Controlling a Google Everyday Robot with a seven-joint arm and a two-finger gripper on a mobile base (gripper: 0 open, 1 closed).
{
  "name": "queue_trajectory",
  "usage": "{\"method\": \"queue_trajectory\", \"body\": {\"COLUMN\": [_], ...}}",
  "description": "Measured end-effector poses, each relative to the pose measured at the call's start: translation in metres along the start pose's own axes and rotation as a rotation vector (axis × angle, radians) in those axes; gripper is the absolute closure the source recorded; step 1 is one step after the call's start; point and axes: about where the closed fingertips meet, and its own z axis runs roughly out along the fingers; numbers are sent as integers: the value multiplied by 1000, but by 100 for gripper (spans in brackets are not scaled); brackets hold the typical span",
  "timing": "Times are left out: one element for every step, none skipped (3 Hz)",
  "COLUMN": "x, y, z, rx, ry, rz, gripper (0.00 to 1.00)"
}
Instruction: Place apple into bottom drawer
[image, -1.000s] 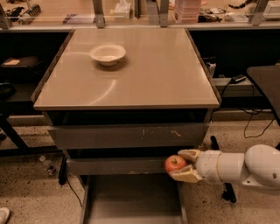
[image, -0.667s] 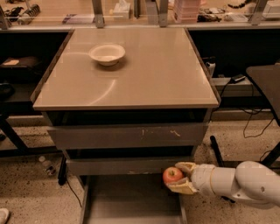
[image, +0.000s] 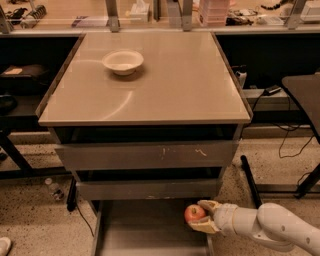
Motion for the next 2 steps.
{"method": "queue_trajectory", "body": {"x": [5, 33], "y": [0, -8], "z": [7, 38], "rx": [-9, 5], "ry": [-3, 19], "rz": [10, 21], "gripper": [100, 100]}}
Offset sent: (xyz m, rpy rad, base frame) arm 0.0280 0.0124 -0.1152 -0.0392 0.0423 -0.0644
